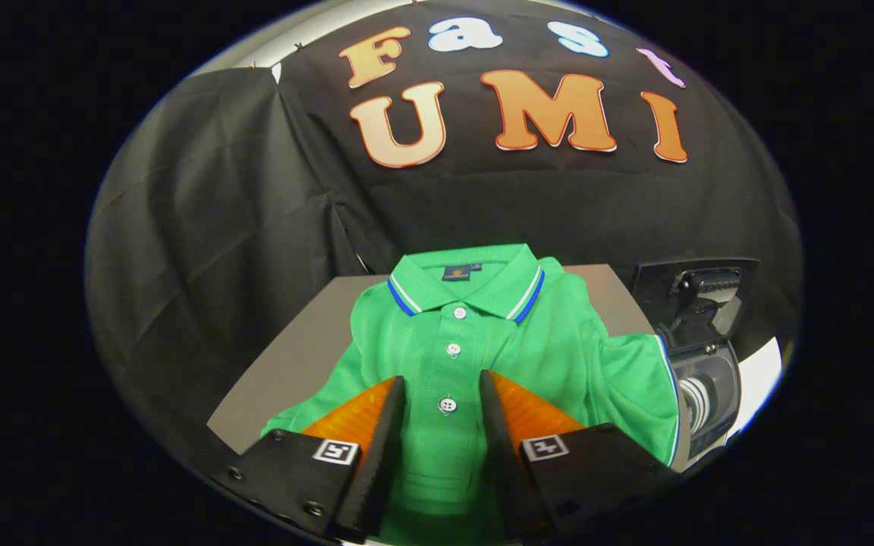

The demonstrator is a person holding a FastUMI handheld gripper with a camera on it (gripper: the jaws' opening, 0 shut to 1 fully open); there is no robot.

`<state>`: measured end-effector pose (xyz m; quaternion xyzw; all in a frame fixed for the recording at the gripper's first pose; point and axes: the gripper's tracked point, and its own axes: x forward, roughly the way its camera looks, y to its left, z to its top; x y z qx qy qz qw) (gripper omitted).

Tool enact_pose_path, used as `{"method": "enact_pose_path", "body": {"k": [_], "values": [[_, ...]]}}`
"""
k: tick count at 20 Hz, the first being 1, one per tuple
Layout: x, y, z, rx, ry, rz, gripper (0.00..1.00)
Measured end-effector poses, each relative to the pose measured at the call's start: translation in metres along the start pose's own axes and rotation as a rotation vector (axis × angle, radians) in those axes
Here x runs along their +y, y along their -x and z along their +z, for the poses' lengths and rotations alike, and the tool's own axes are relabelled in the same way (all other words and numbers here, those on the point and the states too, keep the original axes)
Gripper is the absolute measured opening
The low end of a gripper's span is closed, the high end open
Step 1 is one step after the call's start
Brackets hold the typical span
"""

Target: Put the clothes into the washing machine and then close the washing machine lid.

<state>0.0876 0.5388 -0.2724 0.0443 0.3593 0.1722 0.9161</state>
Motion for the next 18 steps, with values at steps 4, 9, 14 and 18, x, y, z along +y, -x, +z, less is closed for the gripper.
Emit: {"method": "enact_pose_path", "body": {"k": [4, 9, 14, 18], "values": [[-0.009, 0.003, -0.003, 0.007, -0.024, 0.078, 0.37], [-0.01, 0.004, 0.004, -0.019, -0.058, 0.118, 0.12], [-0.007, 0.021, 0.012, -0.143, -0.036, 0.188, 0.12], [-0.008, 0.041, 0.037, -0.26, -0.05, 0.228, 0.12]]}}
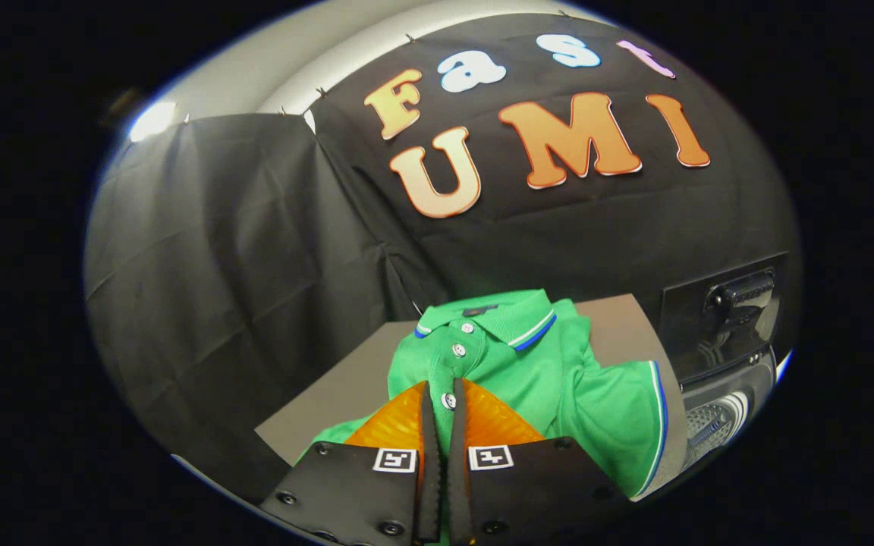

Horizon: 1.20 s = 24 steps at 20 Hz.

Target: Put the clothes into the washing machine and then close the washing machine lid.

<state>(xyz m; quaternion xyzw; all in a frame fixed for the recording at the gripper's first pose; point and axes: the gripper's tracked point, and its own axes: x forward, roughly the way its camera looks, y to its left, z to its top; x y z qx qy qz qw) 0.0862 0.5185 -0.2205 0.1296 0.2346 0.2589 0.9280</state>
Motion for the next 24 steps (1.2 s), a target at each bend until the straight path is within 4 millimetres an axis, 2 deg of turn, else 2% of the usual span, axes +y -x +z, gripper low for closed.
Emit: {"method": "enact_pose_path", "body": {"k": [8, 12, 15, 18, 21, 24], "values": [[0.026, 0.048, 0.066, -0.184, 0.133, 0.054, 0.12], [0.028, 0.078, 0.094, -0.241, 0.15, 0.057, 0.11], [0.014, 0.103, 0.119, -0.285, 0.167, 0.033, 0.12], [-0.01, 0.124, 0.14, -0.322, 0.168, -0.001, 0.11], [-0.045, 0.145, 0.156, -0.341, 0.173, -0.047, 0.11], [-0.09, 0.164, 0.167, -0.344, 0.175, -0.098, 0.11]]}}
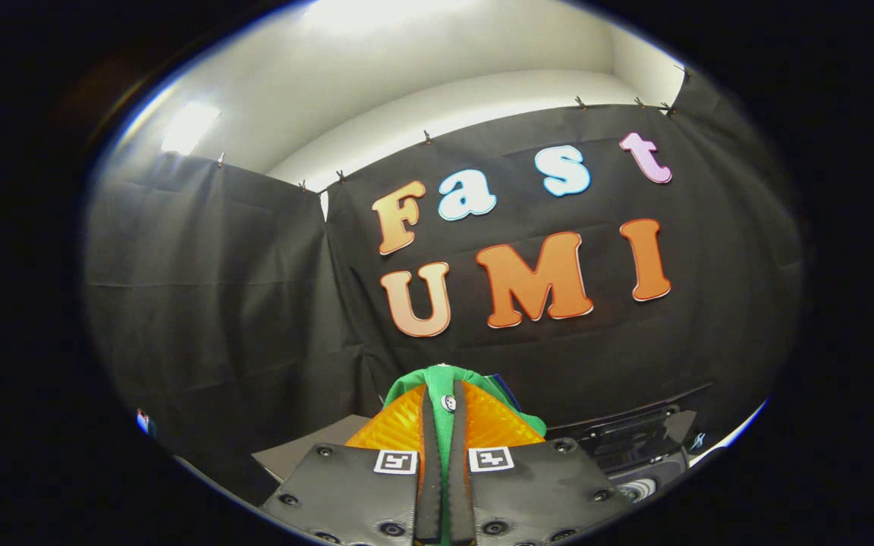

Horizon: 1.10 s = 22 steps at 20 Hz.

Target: Put the clothes into the washing machine and then close the washing machine lid.

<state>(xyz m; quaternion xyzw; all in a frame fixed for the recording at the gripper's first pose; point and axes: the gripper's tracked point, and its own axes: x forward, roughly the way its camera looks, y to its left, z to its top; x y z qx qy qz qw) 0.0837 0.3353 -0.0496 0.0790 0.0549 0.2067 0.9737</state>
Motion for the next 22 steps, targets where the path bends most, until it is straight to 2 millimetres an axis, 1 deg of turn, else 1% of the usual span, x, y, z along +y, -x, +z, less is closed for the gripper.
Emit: {"method": "enact_pose_path", "body": {"k": [2, 5, 8, 11, 14, 17, 20, 22], "values": [[-0.036, 0.005, 0.002, -0.002, -0.001, -0.041, 0.11], [-0.095, 0.011, -0.007, 0.023, -0.002, -0.107, 0.11], [-0.148, 0.015, -0.031, 0.067, 0.006, -0.163, 0.11], [-0.195, 0.016, -0.064, 0.133, 0.001, -0.197, 0.11], [-0.232, 0.015, -0.096, 0.196, -0.032, -0.207, 0.12], [-0.262, 0.013, -0.129, 0.256, -0.068, -0.211, 0.12], [-0.288, 0.01, -0.165, 0.325, -0.107, -0.22, 0.11], [-0.299, 0.006, -0.192, 0.372, -0.12, -0.223, 0.12]]}}
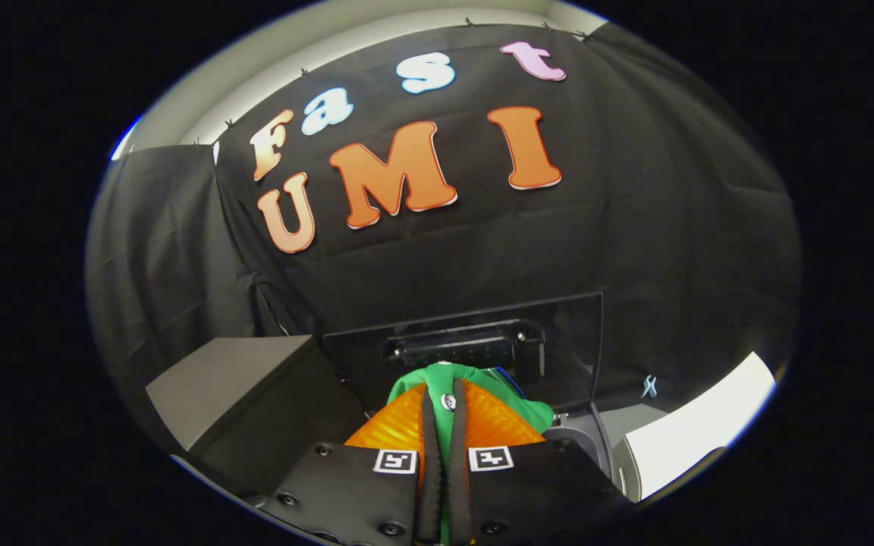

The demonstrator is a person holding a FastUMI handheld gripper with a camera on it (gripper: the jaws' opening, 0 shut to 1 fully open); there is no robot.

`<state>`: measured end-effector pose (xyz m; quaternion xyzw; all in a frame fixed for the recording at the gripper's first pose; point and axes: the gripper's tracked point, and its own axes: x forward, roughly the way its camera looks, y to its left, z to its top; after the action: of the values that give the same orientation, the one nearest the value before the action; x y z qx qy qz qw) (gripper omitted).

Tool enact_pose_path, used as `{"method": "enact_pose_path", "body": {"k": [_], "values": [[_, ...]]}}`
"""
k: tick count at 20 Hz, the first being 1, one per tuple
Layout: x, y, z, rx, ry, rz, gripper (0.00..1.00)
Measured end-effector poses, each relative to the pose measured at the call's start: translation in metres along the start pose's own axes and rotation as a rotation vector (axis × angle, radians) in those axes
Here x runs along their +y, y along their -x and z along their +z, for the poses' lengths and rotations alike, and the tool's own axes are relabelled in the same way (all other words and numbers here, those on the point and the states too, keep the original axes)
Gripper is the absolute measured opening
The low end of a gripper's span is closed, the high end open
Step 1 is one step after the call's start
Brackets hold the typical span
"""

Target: Put the clothes into the washing machine and then close the washing machine lid.

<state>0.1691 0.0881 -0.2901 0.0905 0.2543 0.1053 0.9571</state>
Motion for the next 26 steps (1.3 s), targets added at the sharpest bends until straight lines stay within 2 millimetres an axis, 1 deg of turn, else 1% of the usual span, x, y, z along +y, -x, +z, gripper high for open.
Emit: {"method": "enact_pose_path", "body": {"k": [3, 5, 7, 12, 14, 17, 19, 22, 26], "values": [[-0.013, -0.023, -0.036, 0.078, 0.009, -0.006, 0.12], [-0.014, -0.037, -0.062, 0.133, -0.002, 0.0, 0.12], [-0.013, -0.05, -0.082, 0.173, -0.002, 0.01, 0.12], [-0.015, -0.082, -0.144, 0.311, 0.016, 0.011, 0.12], [-0.024, -0.092, -0.172, 0.366, 0.015, -0.004, 0.12], [-0.038, -0.108, -0.205, 0.453, 0.012, -0.042, 0.12], [-0.051, -0.114, -0.226, 0.505, 0.001, -0.081, 0.12], [-0.055, -0.115, -0.239, 0.567, -0.039, -0.128, 0.12], [-0.063, -0.118, -0.253, 0.661, -0.042, -0.174, 0.11]]}}
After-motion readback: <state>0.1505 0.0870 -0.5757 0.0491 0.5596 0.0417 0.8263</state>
